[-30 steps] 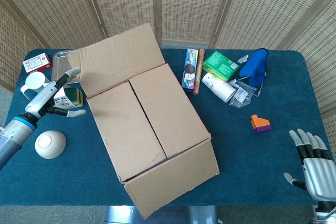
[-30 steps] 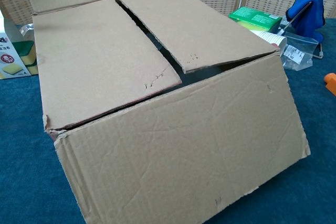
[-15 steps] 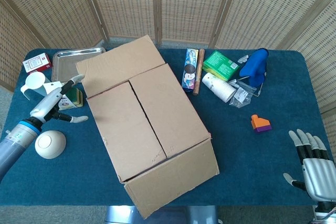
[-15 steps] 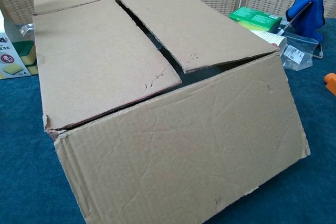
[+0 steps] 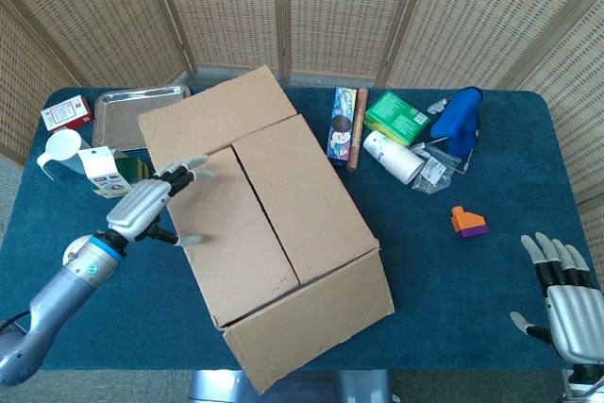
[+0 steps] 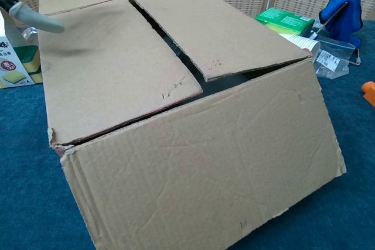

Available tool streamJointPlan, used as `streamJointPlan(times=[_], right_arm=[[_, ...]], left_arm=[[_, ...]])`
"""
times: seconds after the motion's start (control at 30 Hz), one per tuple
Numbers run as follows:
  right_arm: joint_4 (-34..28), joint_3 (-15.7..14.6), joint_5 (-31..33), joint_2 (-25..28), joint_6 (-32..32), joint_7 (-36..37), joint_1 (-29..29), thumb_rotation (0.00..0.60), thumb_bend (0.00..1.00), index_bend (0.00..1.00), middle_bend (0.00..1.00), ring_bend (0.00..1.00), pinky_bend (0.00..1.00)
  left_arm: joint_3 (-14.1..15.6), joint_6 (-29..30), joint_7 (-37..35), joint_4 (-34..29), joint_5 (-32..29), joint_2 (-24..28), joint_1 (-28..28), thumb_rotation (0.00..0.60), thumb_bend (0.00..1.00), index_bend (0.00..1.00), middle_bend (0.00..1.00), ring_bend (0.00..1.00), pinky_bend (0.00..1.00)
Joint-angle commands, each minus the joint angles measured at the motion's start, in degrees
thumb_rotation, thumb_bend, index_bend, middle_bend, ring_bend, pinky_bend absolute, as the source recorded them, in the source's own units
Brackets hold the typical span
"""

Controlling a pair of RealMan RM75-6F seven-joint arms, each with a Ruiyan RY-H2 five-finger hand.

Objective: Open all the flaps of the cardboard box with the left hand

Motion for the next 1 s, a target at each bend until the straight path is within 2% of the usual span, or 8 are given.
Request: streamJointPlan(times=[0.03, 0.4, 0.7, 1.0], right_arm=[[0.02, -0.02, -0.14, 0.1, 0.04, 0.19, -0.01, 0.6, 0.0, 0.0, 0.0, 0.0, 0.0], [-0.06, 0.03, -0.48, 0.46, 0.58, 1.03, -0.19, 0.6, 0.0, 0.0, 0.0, 0.0, 0.0], [0.0, 0.02, -0.63, 0.42, 0.66, 1.02, -0.22, 0.6, 0.0, 0.0, 0.0, 0.0, 0.0], [-0.02, 0.1, -0.54, 0.48, 0.57, 1.23, -0.15, 0.6, 0.0, 0.0, 0.0, 0.0, 0.0]], left_arm=[[0.08, -1.17, 2.37, -1.42, -0.37, 0.18, -0.95, 0.6, 0.04, 0.26, 0.16, 0.09, 0.17], [0.14, -5.87, 13.88, -5.33, -4.75, 2.86, -5.12, 0.6, 0.04, 0.28, 0.29, 0.18, 0.2], [1.07, -7.92, 22.24, -5.98, -10.04, 1.58, -8.34, 0.6, 0.04, 0.31, 0.29, 0.2, 0.22], [2.16, -7.23, 30.49, -6.19, -15.8, -1.82, -11.62, 0.6, 0.04, 0.3, 0.28, 0.2, 0.22]])
